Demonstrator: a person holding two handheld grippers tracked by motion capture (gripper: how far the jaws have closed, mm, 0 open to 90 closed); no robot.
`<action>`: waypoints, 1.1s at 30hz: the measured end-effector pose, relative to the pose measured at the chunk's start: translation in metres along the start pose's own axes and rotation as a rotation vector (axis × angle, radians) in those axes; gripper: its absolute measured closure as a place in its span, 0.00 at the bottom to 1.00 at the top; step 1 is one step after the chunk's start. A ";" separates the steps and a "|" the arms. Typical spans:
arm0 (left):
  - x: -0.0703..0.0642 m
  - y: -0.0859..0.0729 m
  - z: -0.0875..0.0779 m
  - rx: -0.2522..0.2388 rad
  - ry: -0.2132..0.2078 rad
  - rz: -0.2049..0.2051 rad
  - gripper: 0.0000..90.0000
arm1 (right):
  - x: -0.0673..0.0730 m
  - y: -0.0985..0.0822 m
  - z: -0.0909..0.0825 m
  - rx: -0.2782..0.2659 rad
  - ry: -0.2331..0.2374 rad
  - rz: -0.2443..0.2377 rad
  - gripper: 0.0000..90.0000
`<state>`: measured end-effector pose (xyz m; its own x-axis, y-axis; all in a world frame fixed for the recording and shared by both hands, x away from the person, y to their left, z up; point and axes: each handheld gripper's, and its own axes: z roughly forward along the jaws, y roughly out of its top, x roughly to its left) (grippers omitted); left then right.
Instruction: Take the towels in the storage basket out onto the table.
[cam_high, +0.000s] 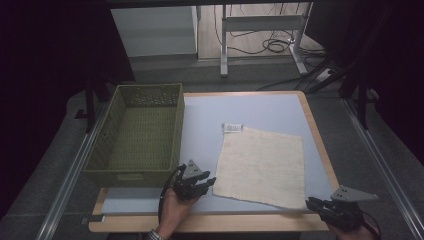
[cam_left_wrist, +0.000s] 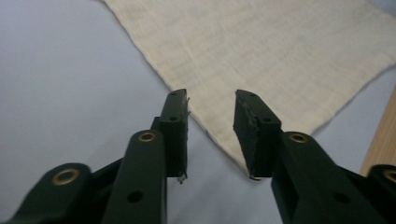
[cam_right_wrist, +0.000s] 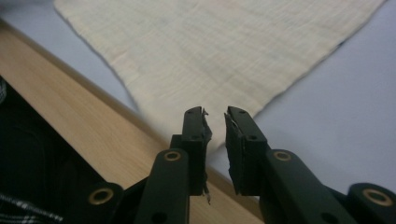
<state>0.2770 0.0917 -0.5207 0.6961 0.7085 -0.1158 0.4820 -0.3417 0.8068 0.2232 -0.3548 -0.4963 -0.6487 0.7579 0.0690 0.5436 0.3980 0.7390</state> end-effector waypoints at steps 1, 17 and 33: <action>0.001 0.003 0.000 -0.004 0.006 -0.002 0.69 | -0.002 0.001 -0.002 -0.007 -0.005 0.006 0.84; 0.038 0.072 0.060 0.026 0.092 -0.028 0.63 | -0.047 0.047 0.035 -0.049 -0.041 0.093 0.76; 0.093 0.111 0.115 0.020 0.161 -0.091 0.70 | -0.102 0.083 0.078 -0.018 -0.138 0.110 0.80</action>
<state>0.4567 0.0486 -0.5091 0.5558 0.8261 -0.0924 0.5508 -0.2827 0.7853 0.3759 -0.3587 -0.4938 -0.5057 0.8608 0.0579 0.5967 0.3005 0.7441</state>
